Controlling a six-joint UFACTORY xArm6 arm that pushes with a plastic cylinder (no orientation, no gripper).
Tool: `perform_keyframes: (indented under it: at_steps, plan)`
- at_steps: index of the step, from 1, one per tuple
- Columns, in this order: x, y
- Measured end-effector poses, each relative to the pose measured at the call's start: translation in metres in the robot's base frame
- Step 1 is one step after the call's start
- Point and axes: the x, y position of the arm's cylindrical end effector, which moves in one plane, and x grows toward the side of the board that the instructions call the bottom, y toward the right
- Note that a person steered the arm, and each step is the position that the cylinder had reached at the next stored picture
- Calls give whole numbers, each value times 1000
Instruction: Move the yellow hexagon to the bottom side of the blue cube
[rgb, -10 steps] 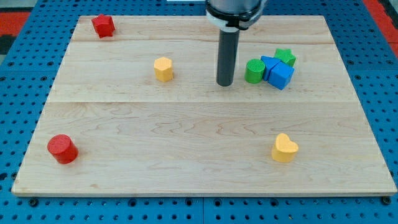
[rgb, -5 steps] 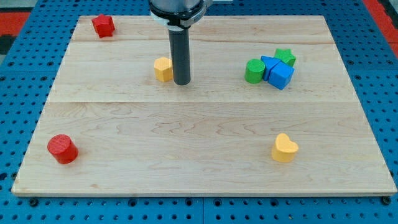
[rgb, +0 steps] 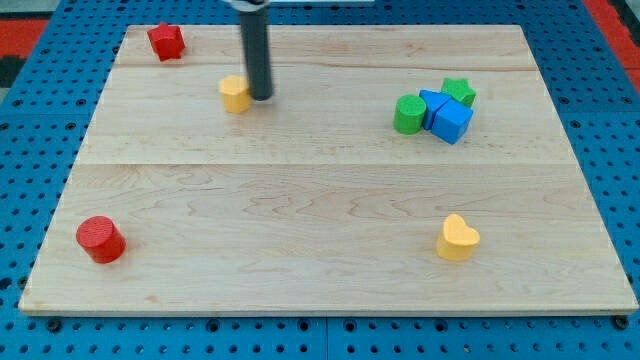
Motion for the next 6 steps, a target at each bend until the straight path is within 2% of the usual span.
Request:
perform_keyframes:
  at_steps: [1, 3, 4, 6]
  plan:
    - [-11, -10]
    - [-14, -104]
    - [19, -140]
    - [112, -151]
